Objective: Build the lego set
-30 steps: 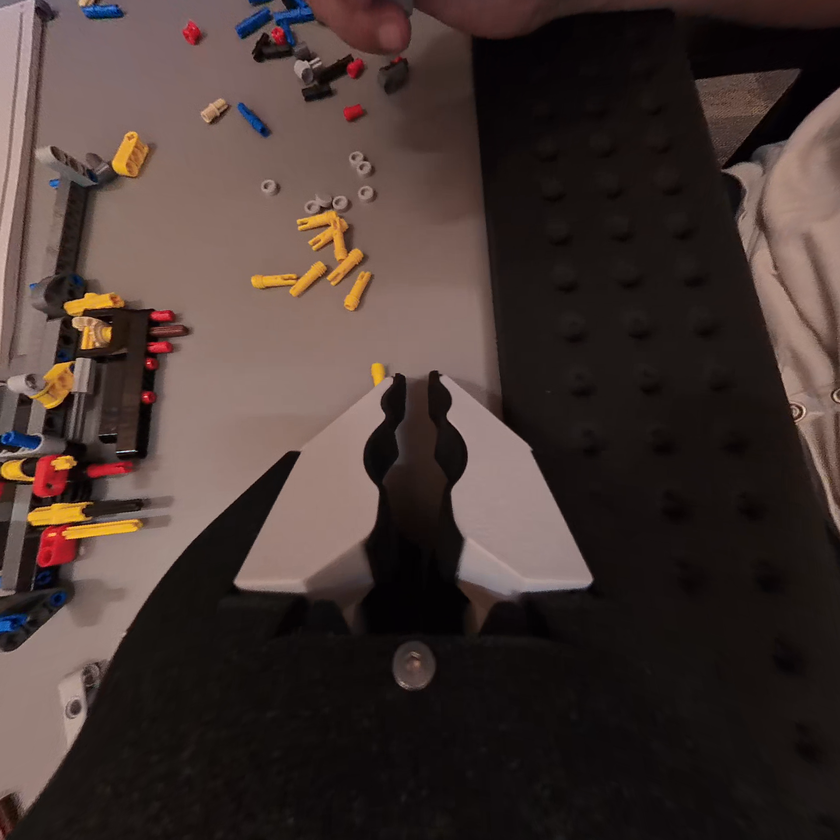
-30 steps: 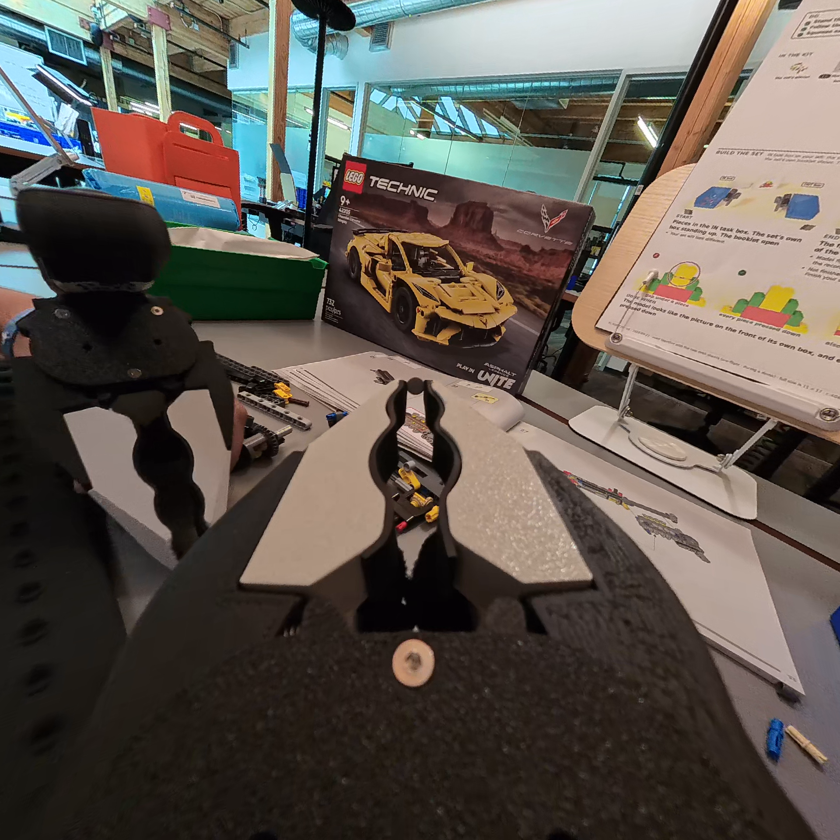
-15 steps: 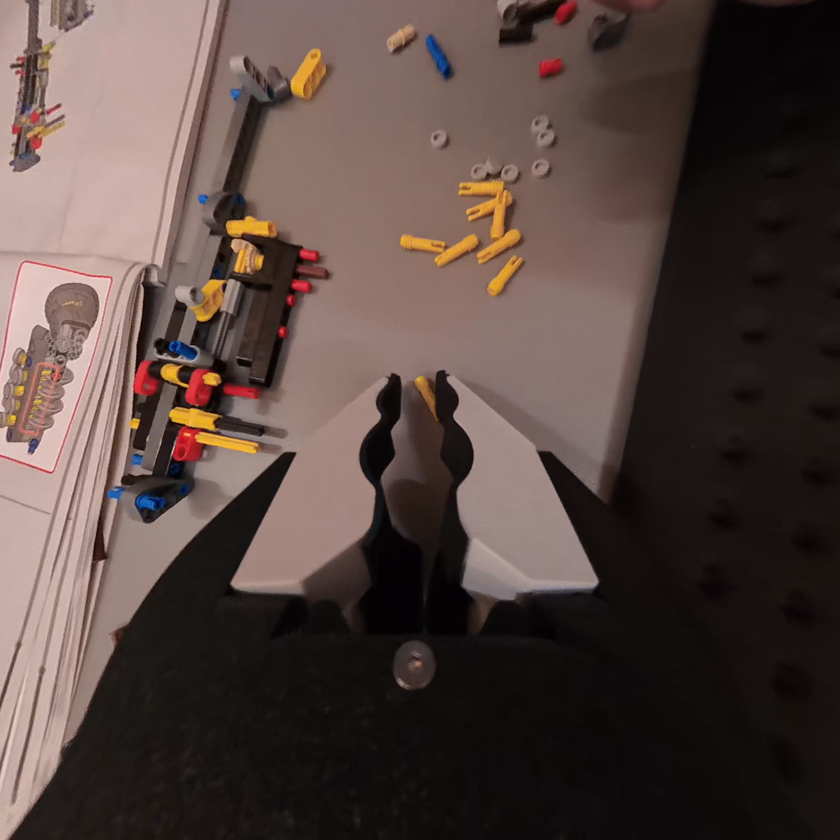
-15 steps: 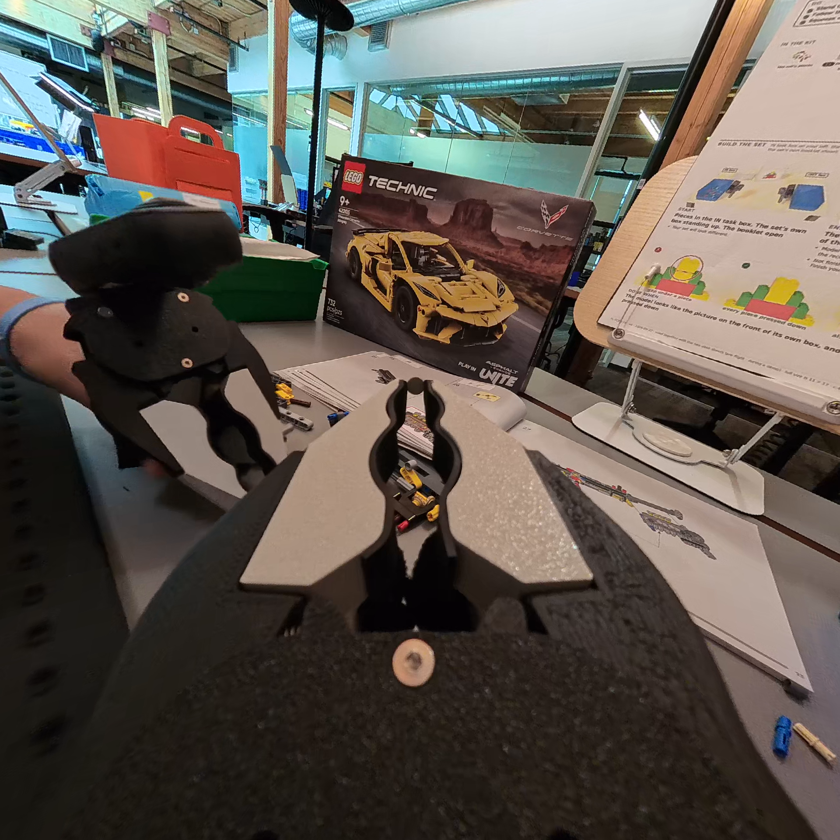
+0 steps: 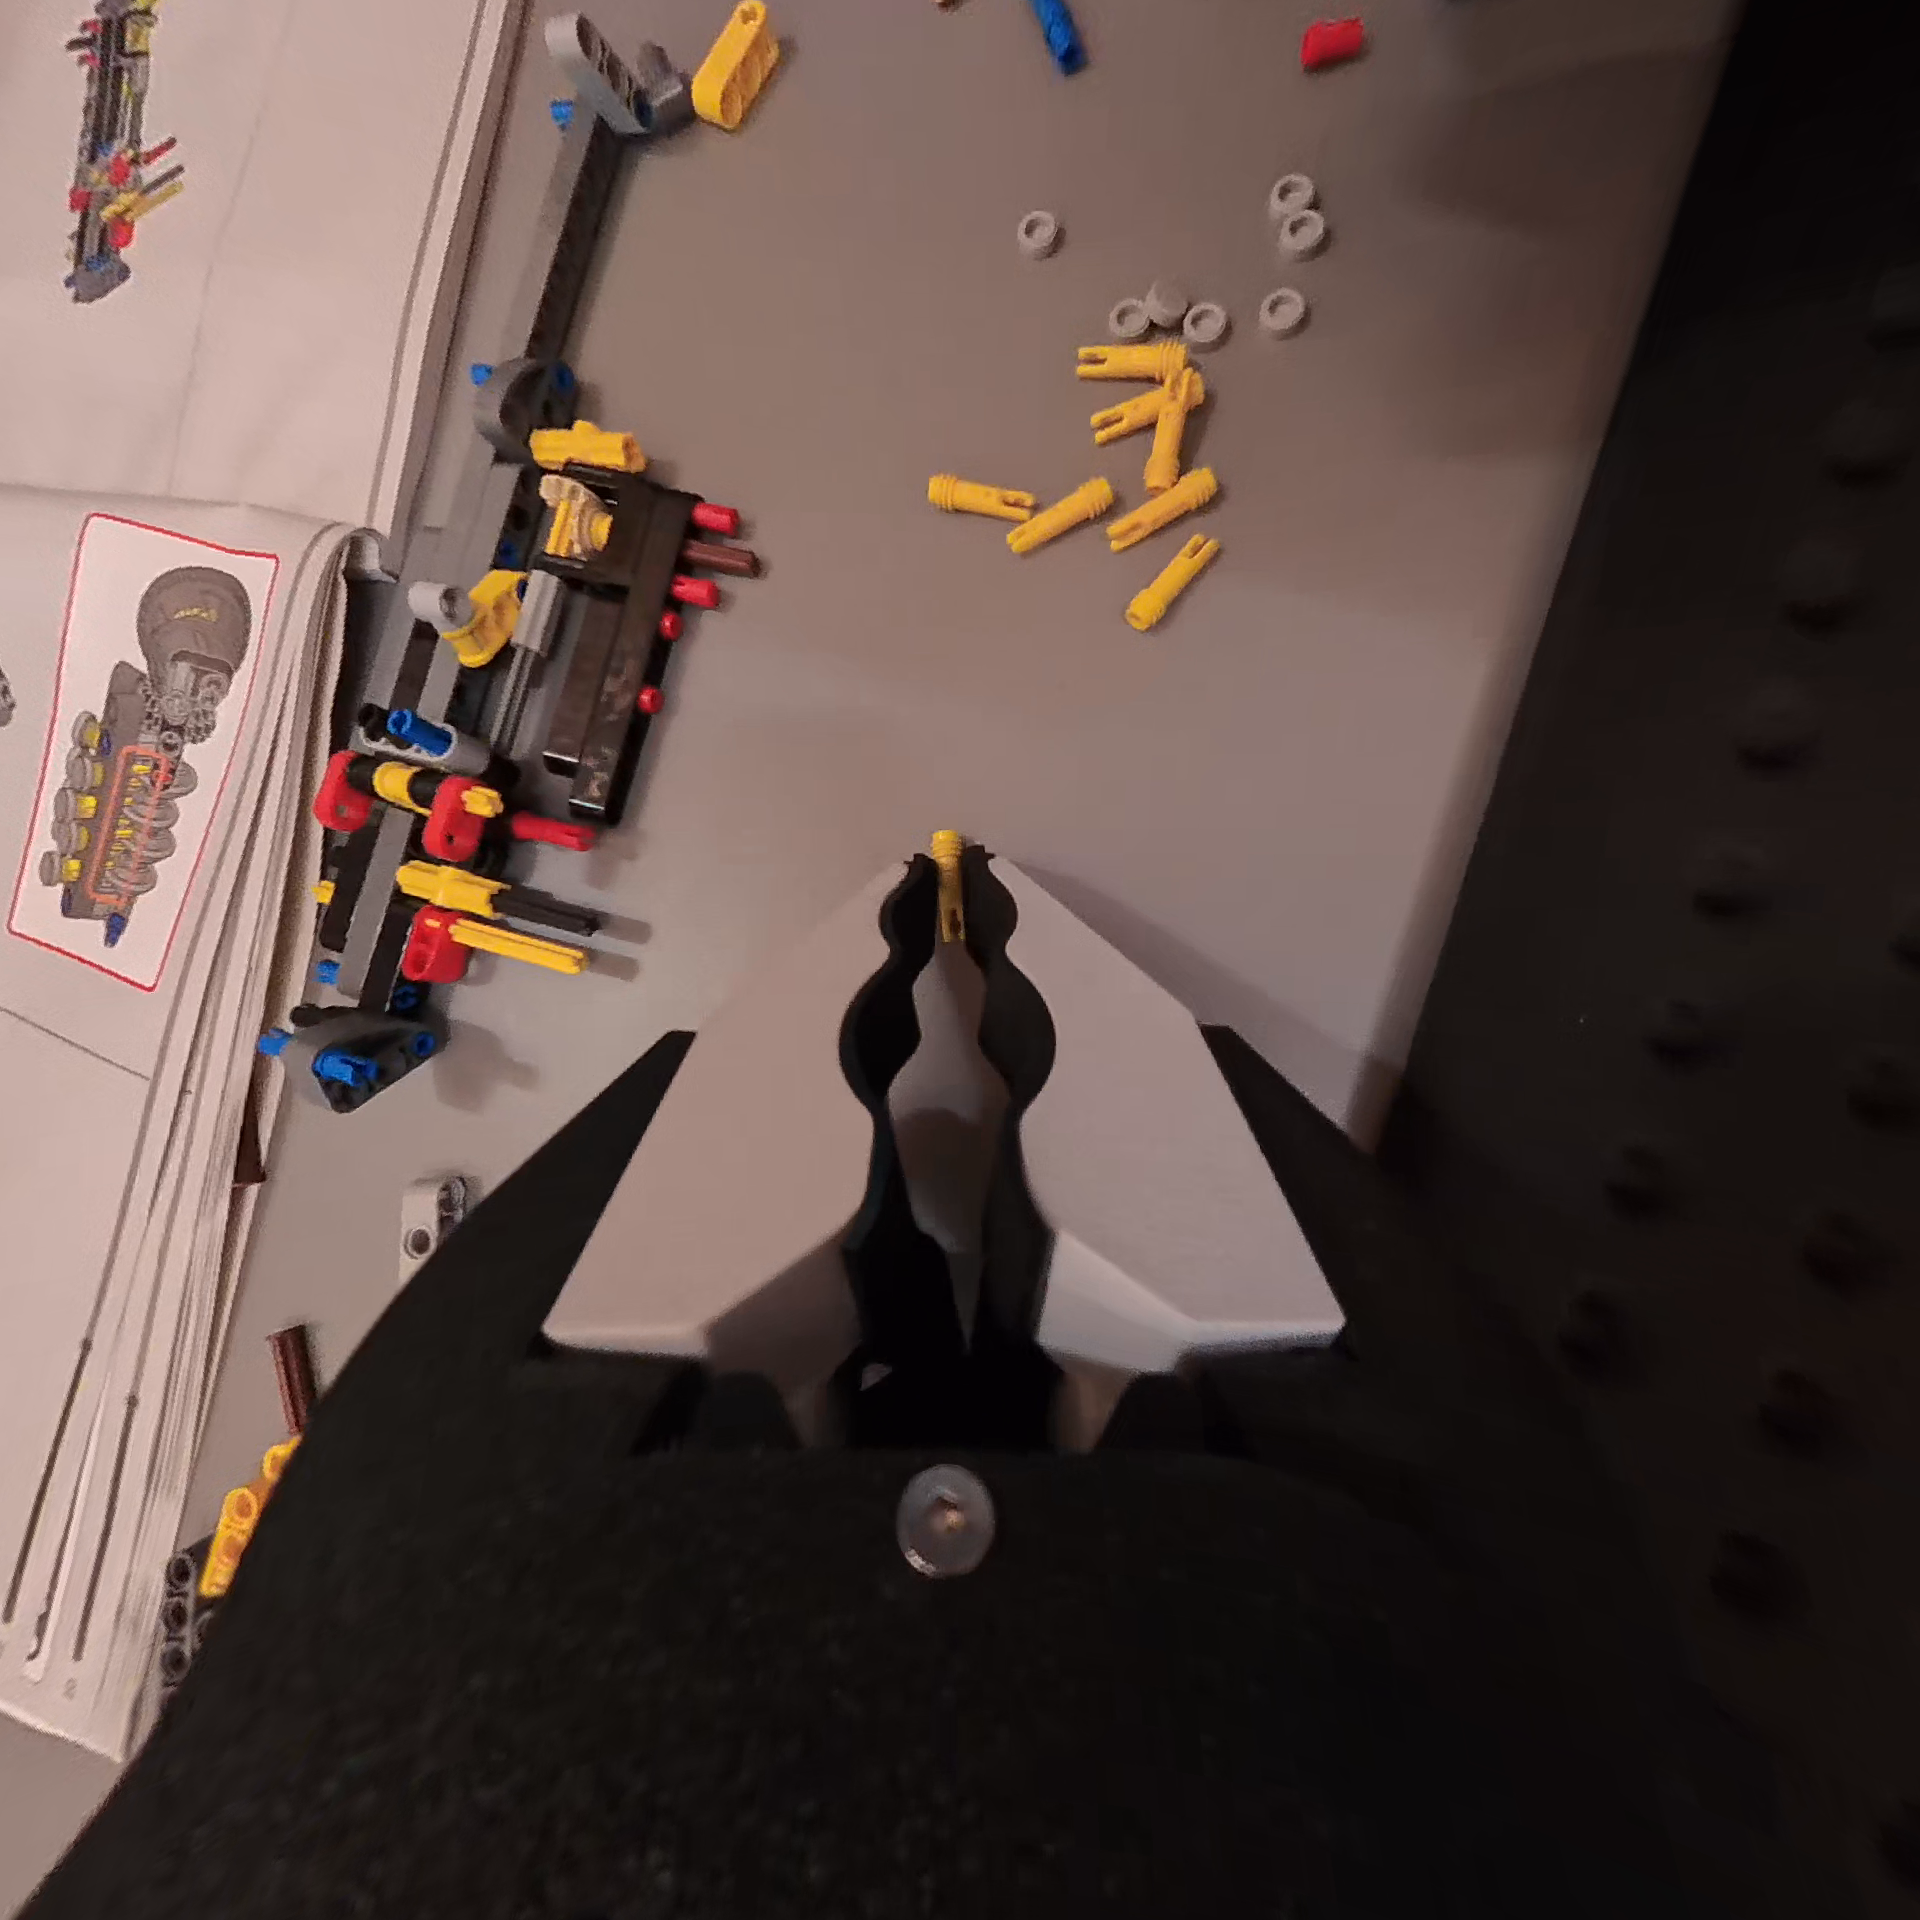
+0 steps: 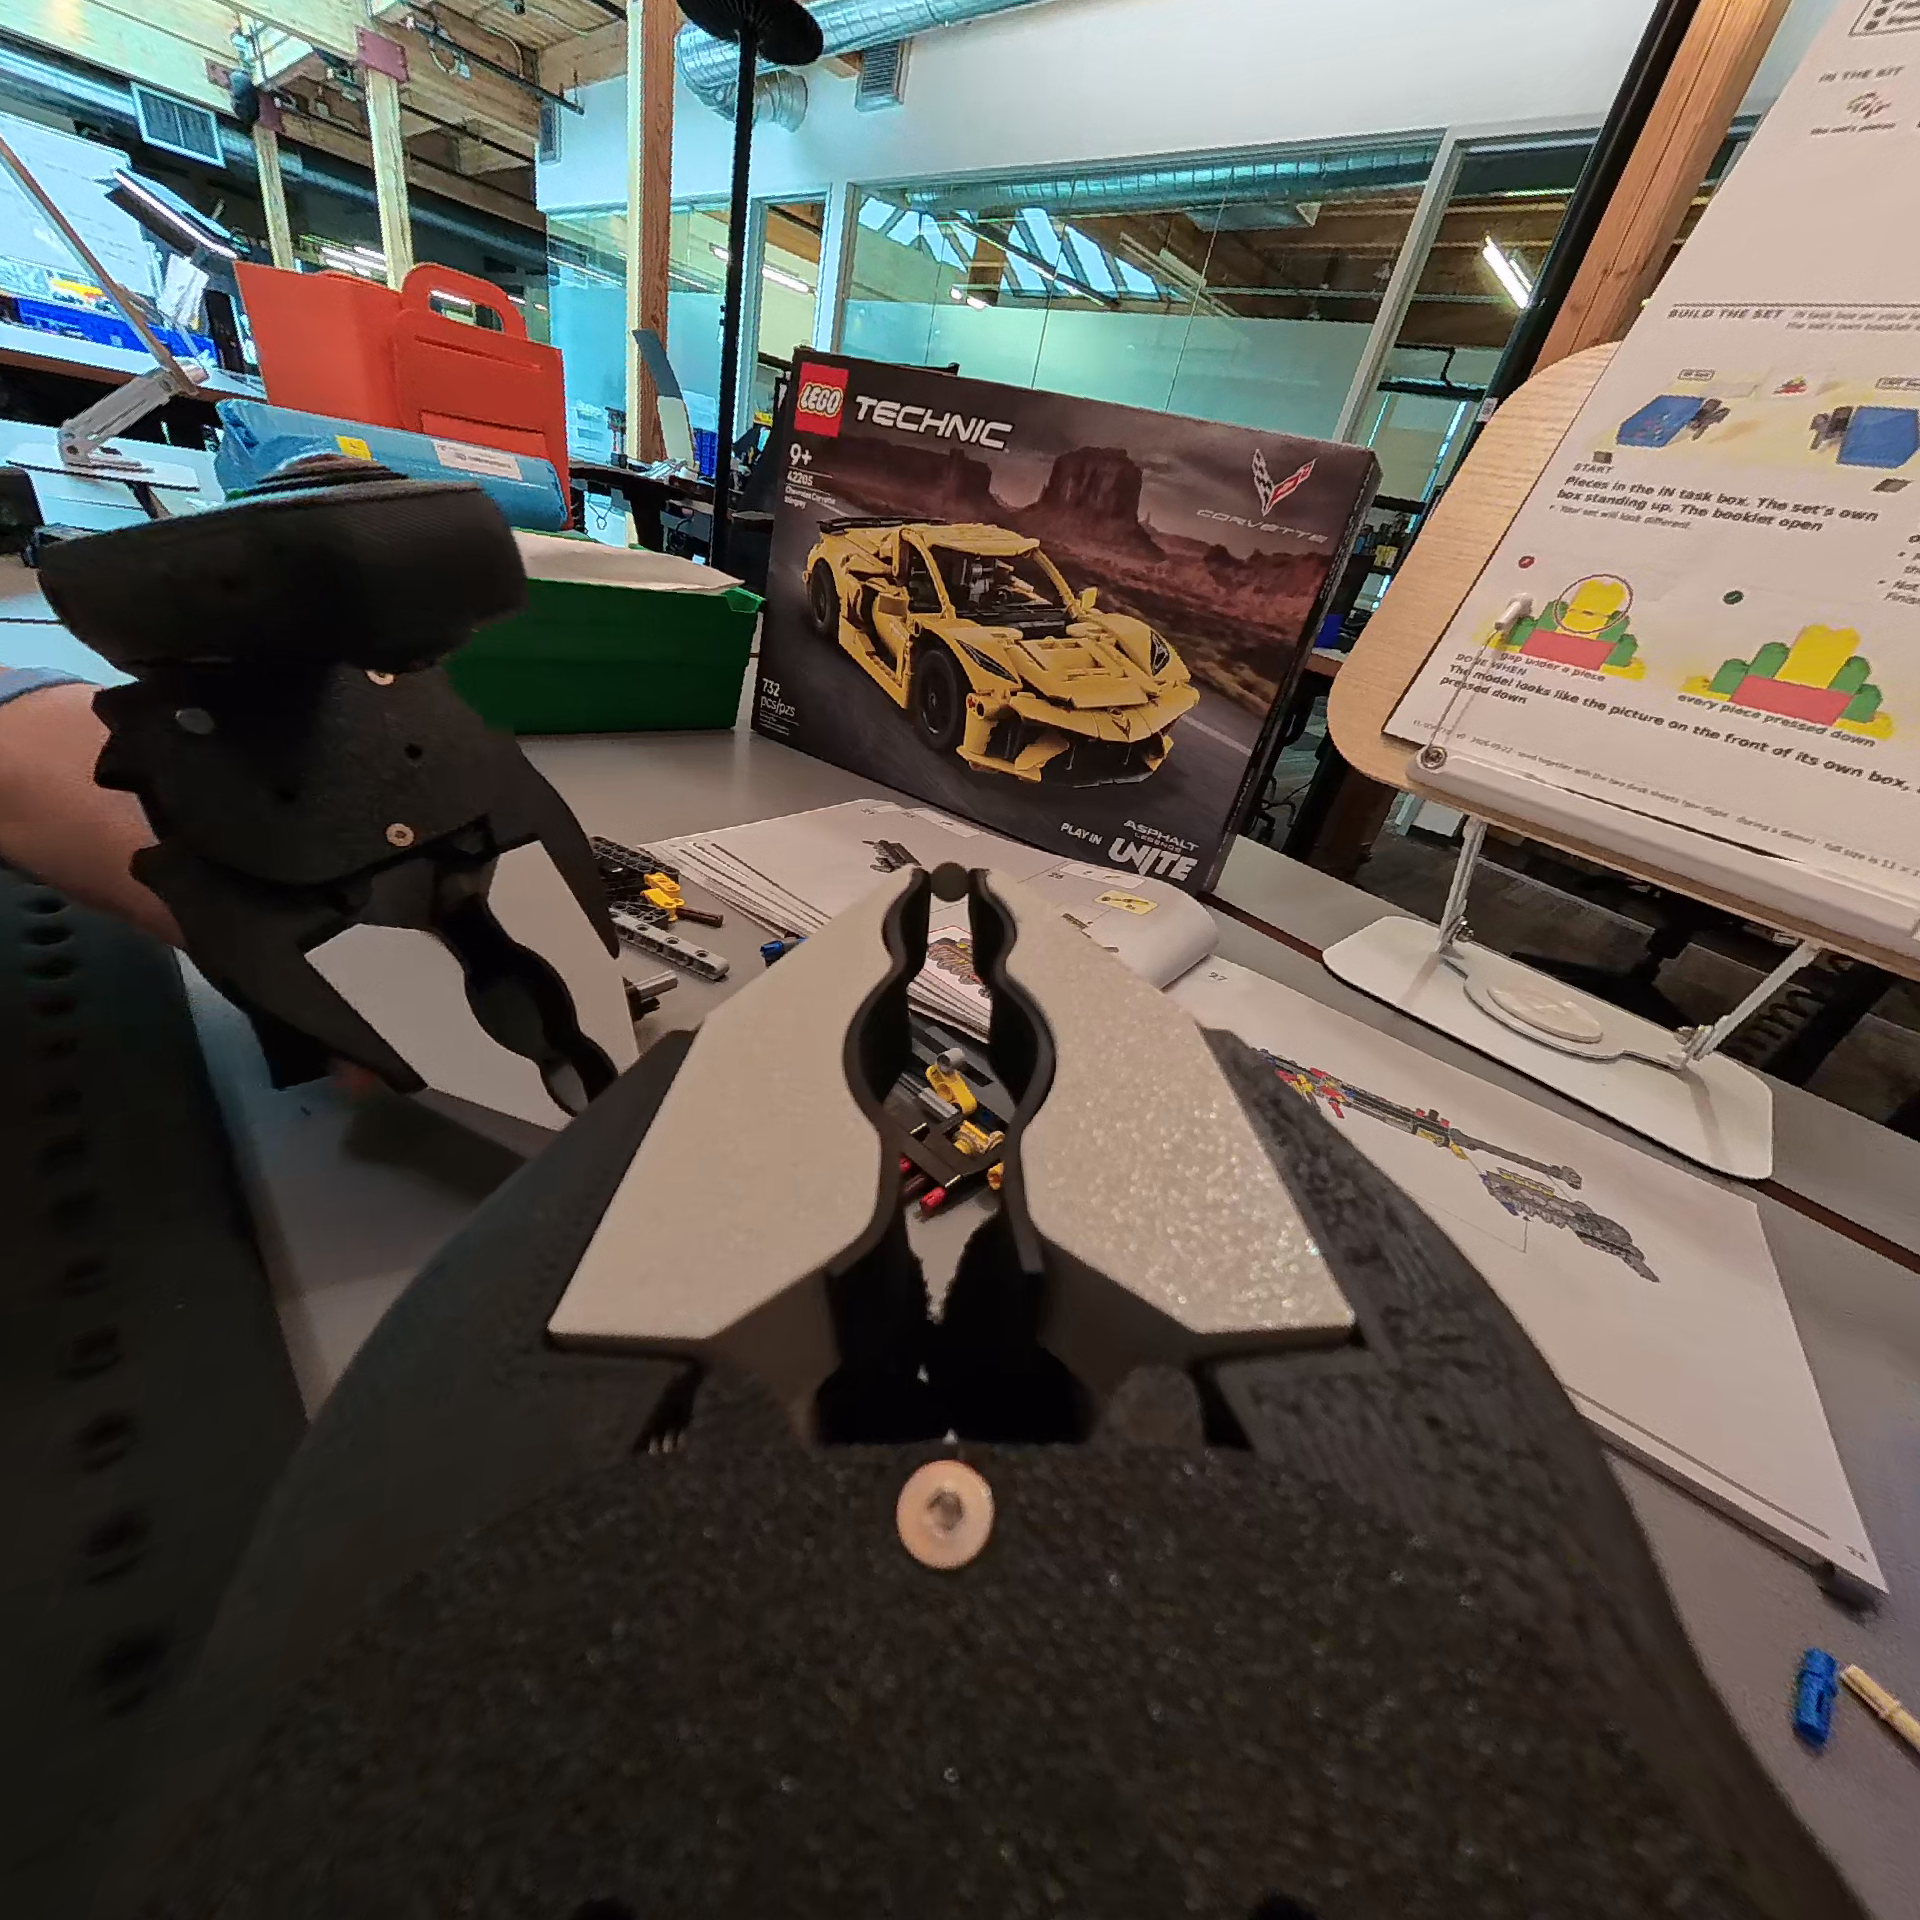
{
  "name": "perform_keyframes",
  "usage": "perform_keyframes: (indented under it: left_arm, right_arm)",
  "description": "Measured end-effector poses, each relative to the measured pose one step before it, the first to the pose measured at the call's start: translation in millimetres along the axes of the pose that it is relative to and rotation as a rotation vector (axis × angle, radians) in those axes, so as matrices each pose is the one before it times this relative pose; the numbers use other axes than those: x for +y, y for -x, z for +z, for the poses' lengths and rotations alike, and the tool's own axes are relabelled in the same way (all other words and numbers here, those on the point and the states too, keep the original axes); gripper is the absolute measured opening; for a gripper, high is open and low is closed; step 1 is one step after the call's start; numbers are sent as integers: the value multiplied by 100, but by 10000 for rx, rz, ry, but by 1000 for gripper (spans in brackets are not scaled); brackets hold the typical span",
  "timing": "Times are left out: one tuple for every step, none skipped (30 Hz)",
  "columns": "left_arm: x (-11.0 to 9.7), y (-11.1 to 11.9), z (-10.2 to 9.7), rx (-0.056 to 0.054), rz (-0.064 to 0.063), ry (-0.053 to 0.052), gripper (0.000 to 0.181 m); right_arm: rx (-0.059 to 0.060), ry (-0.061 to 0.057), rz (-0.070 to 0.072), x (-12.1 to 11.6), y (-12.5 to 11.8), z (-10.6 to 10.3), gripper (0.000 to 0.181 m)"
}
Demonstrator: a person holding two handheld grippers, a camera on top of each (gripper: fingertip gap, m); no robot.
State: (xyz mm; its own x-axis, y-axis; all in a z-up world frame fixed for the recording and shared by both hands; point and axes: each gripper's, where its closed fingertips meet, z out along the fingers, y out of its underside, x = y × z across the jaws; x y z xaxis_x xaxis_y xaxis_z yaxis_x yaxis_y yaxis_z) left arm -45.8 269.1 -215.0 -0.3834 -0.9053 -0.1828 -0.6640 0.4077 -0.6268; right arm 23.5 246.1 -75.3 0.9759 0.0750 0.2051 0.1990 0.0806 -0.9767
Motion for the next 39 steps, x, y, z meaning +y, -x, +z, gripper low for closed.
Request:
perform_keyframes:
  left_arm:
    - [-45, -30, 45, 21, 115, -56, 4]
    - [-88, -41, 60, 40, 71, -68, 4]
    - [-127, -86, 61, 39, 151, -78, 4]
    - [-356, -111, -7, -31, 311, -200, 4]
    - [-841, -13, -141, -160, 344, -463, 4]
    - [-1264, -37, -269, -98, 214, -615, 3]
    - [-1417, -70, -253, 47, 51, -621, 4]
    - [-1494, -60, -213, 102, 38, -679, 4]
    - [-1387, -17, -130, 47, 130, -758, 4]
    - [-719, 97, 80, -65, 133, -478, 4]
    - [-2, 300, 196, -250, 150, -106, 4]
    - [121, 201, 117, -291, 276, -103, 4]
    - [144, 0, 48, -214, 275, -78, 4]
    - [6, -144, -66, -127, 242, -91, 4]
    - [-113, -88, -118, -148, 224, -115, 4]
    - [-49, 91, -85, -230, 184, -58, 4]
    - [-32, -8, -55, -101, 153, -53, 4]
    - [-298, 19, -132, -94, 132, -202, 4]
    - [-371, 67, -125, -79, 37, -175, 4]
    - [-155, -182, 7, 72, -8, -72, 4]
    - [165, -100, 86, 12, 91, 70, 4]
    - [141, 7, 60, -33, 109, 58, 4]
    - [-53, -60, 4, 52, -12, -47, 4]
    - [34, -49, 7, 68, -71, 2, 4]
    - [130, 24, 30, -2, 7, 52, 4]
    - [-26, 43, -44, -13, 41, -38, 4]
    - [-64, 11, -44, 17, -25, -47, 4]
    - [-27, -63, 9, 60, -46, -28, 4]
    - [-16, -50, 32, 34, 14, -7, 4]
    - [-49, 15, -7, -36, 94, -25, 4]
    - [-46, -24, -15, 0, 57, -33, 4]
    - [-65, 6, -16, -5, 6, -38, 4]
    - [-149, 48, -58, -17, -19, -74, 4]
    - [-211, 63, -79, -15, -74, -111, 4]
    - [-314, 136, -91, -29, -139, -160, 4]
    - [-429, 176, -124, -2, -246, -234, 4]
    - [-540, 167, -163, 28, -279, -291, 4]
    - [-479, 84, -103, 18, -192, -234, 4]
    - [-349, 68, -61, -37, -34, -164, 4]
  right_arm:
    - [-6, 4, 3, 6, 10, 7, 7]
    - [-15, 8, 5, 22, 26, 4, 7]
    - [-15, 13, -1, 20, 19, 21, 7]
    - [-16, 21, -7, 39, 35, 26, 7]
    - [-33, 41, -17, 89, 46, 20, 7]
    - [-46, 50, -24, 106, 31, 1, 7]
    - [-161, 91, 22, 150, 139, -37, 6]
    - [-519, 232, 226, 392, 538, 2, 7]
    - [-1189, 445, 535, 827, 1327, 62, 7]
    - [-1327, 833, 834, 1394, 1349, -42, 7]
    - [-535, 915, 826, 1334, 121, -203, 7]
    - [-435, 367, 551, 590, -30, -312, 7]
    - [-565, -71, 479, 67, 265, -380, 6]
    - [-31, -65, 436, 76, -433, -257, 6]
    - [-197, -10, 289, 181, 38, -32, 6]
    - [-400, 170, 168, 333, 585, 237, 6]
    - [-55, 207, -122, 354, 261, 349, 6]
    - [213, 211, -285, 360, -158, 271, 6]
    - [35, 155, -71, 250, -35, 205, 6]
    - [30, -77, 34, -164, -71, 82, 6]
    - [-50, -165, -8, -349, 80, -12, 6]
    - [-152, -4, 16, -56, 217, 88, 6]
    - [-68, 142, 31, 243, 96, 191, 6]
    - [31, 134, -58, 254, 5, 208, 6]
    - [-24, 0, -48, -13, 115, 97, 6]
    - [-2, -39, 12, -90, 16, 39, 6]
    - [39, 4, 25, 2, -120, -23, 6]
    - [19, 12, 48, 43, -112, -49, 6]
    - [-52, 9, 53, 47, 45, 33, 6]
    - [30, -32, -30, -46, -5, 8, 6]
    - [-45, 20, 6, 28, 59, -20, 6]
    - [-48, -47, 65, -39, 21, -29, 6]
    - [-90, -70, 78, -91, 99, -44, 6]
    - [-102, -87, 78, -122, 80, -86, 6]
    - [-103, -169, 92, -212, 63, -78, 6]
    - [-180, -286, 161, -389, 161, -127, 6]
    - [-289, -334, 240, -499, 255, -160, 6]
    - [-214, -186, 181, -340, 225, -125, 6]
    - [-158, -184, 95, -264, 171, -98, 6]
